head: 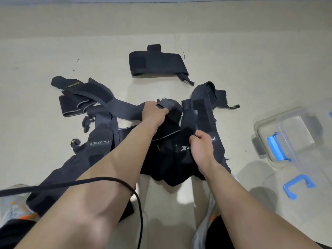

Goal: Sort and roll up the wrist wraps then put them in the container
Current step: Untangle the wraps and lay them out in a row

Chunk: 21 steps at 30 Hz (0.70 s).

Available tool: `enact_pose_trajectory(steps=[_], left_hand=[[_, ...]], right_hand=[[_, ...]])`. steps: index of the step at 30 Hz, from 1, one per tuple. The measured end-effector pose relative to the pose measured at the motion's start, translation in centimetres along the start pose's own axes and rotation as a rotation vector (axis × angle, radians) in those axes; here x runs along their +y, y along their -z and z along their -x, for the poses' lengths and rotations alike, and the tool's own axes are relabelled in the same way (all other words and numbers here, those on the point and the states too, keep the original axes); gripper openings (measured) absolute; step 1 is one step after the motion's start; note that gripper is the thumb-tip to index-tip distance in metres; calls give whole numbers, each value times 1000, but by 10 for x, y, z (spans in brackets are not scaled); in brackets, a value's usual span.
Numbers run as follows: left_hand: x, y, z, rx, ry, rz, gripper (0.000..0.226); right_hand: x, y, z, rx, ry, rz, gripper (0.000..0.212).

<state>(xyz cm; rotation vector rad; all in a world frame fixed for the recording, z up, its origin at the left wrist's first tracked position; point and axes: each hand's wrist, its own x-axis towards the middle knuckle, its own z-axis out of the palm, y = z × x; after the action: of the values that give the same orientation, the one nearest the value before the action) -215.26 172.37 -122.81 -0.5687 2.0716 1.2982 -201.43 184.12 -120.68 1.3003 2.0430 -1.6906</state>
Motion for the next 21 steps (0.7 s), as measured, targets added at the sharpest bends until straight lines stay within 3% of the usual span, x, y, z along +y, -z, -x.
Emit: enact_pose_trajectory(steps=[3,4,7,9,12,16,21], left_hand=[[8,17,19,-119,18,255,4],[11,25,28,-192,31,357,5],[18,59,55,-398,10,512,8],[21,81,70,-457,-35,494,11],[25,108,84,-474,-126,503,39],[32,135,101,-428,-265,169,50],[30,156,112,-314,-361,-92,34]], right_hand=[[-9,-2,1,67,36,-45,18],[-17,-3,2,66,37,-114,15],[-46,-7,6,-35,36,-335,33],[-65,-10,13,-198,95,-379,16],[-87,-20,30,-371,129,-354,20],[-104,-29,51,-412,96,-288,39],[-111,-33,61,-497,84,-279,16]])
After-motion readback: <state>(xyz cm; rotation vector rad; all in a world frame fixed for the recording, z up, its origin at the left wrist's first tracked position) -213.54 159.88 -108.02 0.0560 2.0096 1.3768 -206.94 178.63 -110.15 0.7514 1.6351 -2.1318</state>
